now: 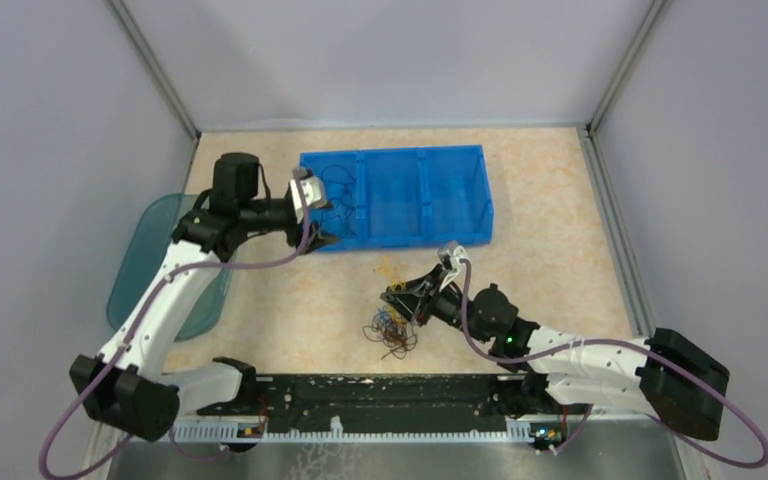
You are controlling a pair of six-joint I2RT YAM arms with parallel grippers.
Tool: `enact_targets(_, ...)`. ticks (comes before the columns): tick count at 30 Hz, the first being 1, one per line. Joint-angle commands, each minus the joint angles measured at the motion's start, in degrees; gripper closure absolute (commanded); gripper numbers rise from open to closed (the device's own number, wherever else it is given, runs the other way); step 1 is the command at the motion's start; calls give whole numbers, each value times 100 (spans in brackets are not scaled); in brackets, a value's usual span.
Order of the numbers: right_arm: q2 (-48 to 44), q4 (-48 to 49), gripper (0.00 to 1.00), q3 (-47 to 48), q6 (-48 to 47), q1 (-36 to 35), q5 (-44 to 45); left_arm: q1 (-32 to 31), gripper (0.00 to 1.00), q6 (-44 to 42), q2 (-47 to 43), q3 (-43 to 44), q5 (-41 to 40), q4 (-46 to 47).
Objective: Untangle the cables
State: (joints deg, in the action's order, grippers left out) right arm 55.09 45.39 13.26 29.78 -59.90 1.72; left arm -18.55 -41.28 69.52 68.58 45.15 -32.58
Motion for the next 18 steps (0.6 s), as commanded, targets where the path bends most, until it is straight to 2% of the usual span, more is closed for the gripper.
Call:
enact_targets(1,-77,299,71,476,-65,-40,-446,-286,26,7,-615,-528,1161,-227)
enact_targets(8,243,341,71,906,-119,-40,-1213,-927,34,89,-1213,-1007,1049,330)
enact_targets(14,615,282,71,1164,-149,-40,-1461,-1229,55,498,-1257,-1047,1029,739)
enact_targets(18,661,246,71,1131,-193,-45,-1359,-1333,64,537,-1197,-843,1270,402)
